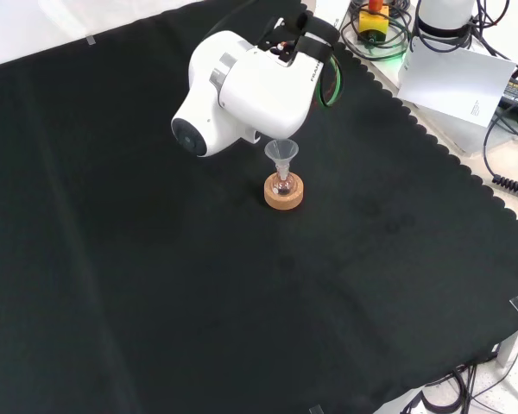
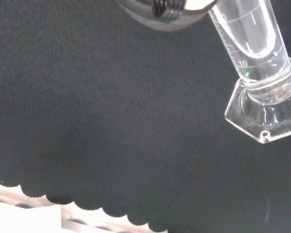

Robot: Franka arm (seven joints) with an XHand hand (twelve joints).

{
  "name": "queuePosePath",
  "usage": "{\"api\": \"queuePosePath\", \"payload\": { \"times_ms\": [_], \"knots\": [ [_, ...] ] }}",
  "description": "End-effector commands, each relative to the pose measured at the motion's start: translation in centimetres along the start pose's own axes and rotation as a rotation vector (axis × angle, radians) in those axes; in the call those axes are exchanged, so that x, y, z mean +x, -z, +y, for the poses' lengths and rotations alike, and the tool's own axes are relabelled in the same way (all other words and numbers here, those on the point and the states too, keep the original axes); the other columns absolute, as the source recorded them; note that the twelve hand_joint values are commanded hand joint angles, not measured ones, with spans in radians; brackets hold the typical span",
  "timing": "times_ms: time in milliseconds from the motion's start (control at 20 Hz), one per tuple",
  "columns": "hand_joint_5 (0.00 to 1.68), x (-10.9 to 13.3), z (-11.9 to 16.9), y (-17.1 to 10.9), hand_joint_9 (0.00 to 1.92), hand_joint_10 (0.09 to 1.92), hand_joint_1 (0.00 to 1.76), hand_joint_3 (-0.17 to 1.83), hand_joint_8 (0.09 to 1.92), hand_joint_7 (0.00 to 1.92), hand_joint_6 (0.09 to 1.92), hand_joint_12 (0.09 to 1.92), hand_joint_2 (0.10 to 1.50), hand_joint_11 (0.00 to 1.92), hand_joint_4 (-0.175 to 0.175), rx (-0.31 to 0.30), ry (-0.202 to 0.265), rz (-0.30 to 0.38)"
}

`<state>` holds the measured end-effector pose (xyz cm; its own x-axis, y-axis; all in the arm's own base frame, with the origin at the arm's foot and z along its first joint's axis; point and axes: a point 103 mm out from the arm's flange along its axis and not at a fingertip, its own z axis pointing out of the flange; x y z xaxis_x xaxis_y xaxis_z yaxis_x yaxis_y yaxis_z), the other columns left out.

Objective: Pour the water from the graduated cylinder into the round-bottom flask.

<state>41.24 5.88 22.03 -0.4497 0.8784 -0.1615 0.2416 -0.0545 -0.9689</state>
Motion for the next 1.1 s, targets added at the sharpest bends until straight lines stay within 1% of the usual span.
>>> {"api": "queuePosePath", "payload": {
  "times_ms": [50, 400, 750, 1100],
  "knots": [
    [0.99, 0.23, -0.04, 0.28, 1.09, 1.01, 1.5, 0.0, 1.08, 0.88, 0.89, 0.84, 1.08, 1.03, -0.134, 0.035, -0.012, -0.004],
    [0.98, 0.08, -0.11, 0.47, 1.09, 1.01, 1.5, 0.0, 1.07, 0.88, 0.89, 0.84, 1.08, 1.04, -0.133, 0.079, -0.04, -0.011],
    [0.97, 0.12, -0.12, 0.68, 1.09, 1.01, 1.5, 0.0, 1.07, 0.88, 0.88, 0.84, 1.07, 1.04, -0.133, 0.09, -0.049, -0.006],
    [0.97, 0.28, -0.18, 1.09, 1.11, 0.98, 1.5, -0.01, 1.06, 0.89, 0.88, 0.82, 1.07, 1.05, -0.13, 0.113, -0.076, -0.018]
  ]
}}
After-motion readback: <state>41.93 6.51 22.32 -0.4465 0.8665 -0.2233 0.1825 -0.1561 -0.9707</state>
